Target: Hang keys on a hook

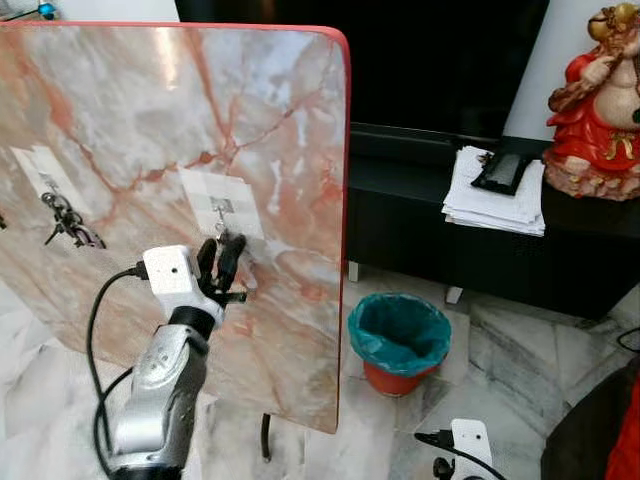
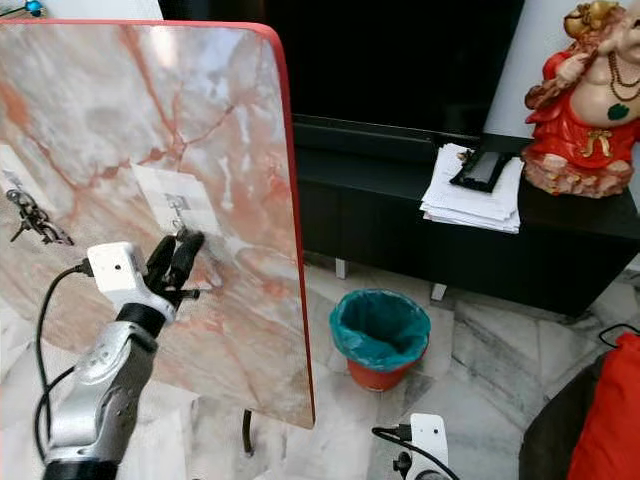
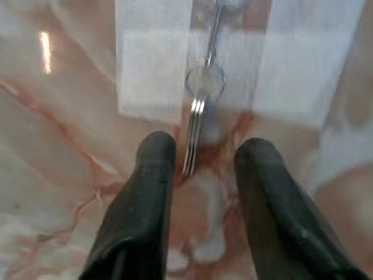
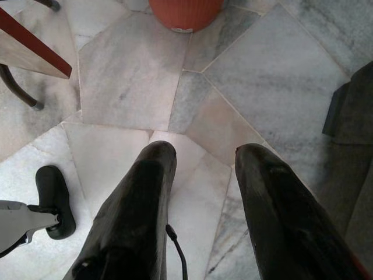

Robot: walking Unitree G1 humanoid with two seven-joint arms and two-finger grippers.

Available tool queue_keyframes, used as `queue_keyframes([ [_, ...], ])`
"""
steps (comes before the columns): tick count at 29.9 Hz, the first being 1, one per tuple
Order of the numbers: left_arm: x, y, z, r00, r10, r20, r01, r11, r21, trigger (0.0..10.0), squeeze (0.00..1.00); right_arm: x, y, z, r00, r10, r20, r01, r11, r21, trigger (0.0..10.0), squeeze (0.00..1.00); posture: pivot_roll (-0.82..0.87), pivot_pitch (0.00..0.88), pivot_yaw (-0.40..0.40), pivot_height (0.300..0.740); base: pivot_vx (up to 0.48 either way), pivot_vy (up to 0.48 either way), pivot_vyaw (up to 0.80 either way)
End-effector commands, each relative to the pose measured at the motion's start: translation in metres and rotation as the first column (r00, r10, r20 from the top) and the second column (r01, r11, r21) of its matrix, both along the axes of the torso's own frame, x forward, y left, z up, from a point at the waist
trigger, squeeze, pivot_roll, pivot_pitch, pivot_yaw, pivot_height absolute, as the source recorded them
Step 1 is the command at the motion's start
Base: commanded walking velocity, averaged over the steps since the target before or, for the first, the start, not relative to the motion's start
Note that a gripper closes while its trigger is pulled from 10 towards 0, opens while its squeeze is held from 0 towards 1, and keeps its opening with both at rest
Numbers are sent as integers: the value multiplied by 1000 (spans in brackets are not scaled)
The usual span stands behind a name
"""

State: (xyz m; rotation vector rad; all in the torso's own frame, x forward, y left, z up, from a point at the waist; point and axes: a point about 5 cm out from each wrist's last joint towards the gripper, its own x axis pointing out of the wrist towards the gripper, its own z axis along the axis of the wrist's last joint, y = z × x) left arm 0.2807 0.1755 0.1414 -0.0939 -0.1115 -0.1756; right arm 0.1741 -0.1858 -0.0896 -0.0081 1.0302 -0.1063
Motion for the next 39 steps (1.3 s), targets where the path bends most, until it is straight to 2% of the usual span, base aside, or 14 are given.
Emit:
queue_keyframes([
  [1, -5, 0, 0, 999, -49, 8, 48, 996, 79, 10000, 1000, 0, 3, 0, 1000, 7, -1, -7, 1000, 3, 10000, 0, -139, 16, 15, 740, 0, 0, 0],
  [9, -30, 19, -19, 998, -14, -69, 24, 987, 157, 10000, 1000, 0, 2, 0, 1000, 4, -1, -4, 1000, 2, 10000, 0, -137, 16, 18, 740, 0, 0, 0],
  [10, -35, 23, -26, 995, -2, -98, 17, 988, 153, 10000, 475, 0, 2, 0, 1000, 7, -2, -7, 1000, 2, 10000, 0, -129, 16, 15, 740, 0, 0, 0],
  [11, -40, 28, -39, 989, 11, -145, 12, 988, 154, 10000, 294, 1, 3, 0, 1000, 11, -4, -11, 1000, 3, 10000, 0, -120, 14, 14, 740, 0, 0, 0],
  [12, -40, 28, -39, 989, 11, -145, 12, 988, 154, 10000, 294, 1, 3, 0, 1000, 11, -4, -11, 1000, 3, 10000, 0, -120, 14, 14, 740, 0, 0, 0],
  [13, -43, 33, -53, 981, 25, -192, 10, 984, 180, 10000, 0, 1, 3, 0, 1000, 21, -10, -21, 1000, 1, 10000, 0, -122, 14, 12, 740, 0, 0, 0],
  [14, -49, 44, -79, 958, 61, -279, 1, 976, 217, 10000, 0, 1, 4, 0, 999, 34, -15, -34, 999, -1, 10000, 0, -131, 14, 13, 740, 0, 0, 0],
  [21, -68, 58, -154, 810, 149, -567, 19, 960, 280, 10000, 0, 3, 5, 1, 999, 35, -7, -35, 999, -4, 10000, 0, -146, 12, 30, 740, 0, 0, 0],
  [23, -78, 56, -179, 733, 183, -655, 9, 960, 279, 10000, 0, 3, 6, 1, 1000, 30, -8, -30, 1000, -3, 10000, 0, -152, 12, 27, 740, 0, 0, 0],
  [30, -93, 46, -208, 609, 214, -764, 15, 960, 281, 10000, 0, 1, 4, -1, 998, 46, -38, -47, 999, -22, 10000, 0, -140, 7, 20, 740, 0, 0, 0],
  [31, -105, 47, -218, 535, 251, -807, 5, 954, 300, 10000, 0, 1, 5, 0, 998, 48, -38, -48, 999, -20, 10000, 0, -156, 6, 29, 740, 0, 0, 0],
  [32, -108, 47, -220, 517, 262, -815, 4, 951, 309, 10000, 0, 2, 6, 0, 999, 40, -32, -40, 999, -15, 10000, 0, -175, 2, 37, 740, 0, 0, 0],
  [34, -109, 46, -221, 515, 266, -815, 5, 950, 314, 10000, 0, 3, 5, 0, 999, 32, -26, -32, 999, -11, 10000, 0, -179, 0, 39, 740, 0, 0, 0],
  [39, -94, 28, -217, 580, 217, -785, 41, 955, 295, 10000, 0, 1, 3, -1, 999, 38, -39, -39, 999, -25, 10000, 0, -161, 0, 34, 740, 0, 0, 0],
])
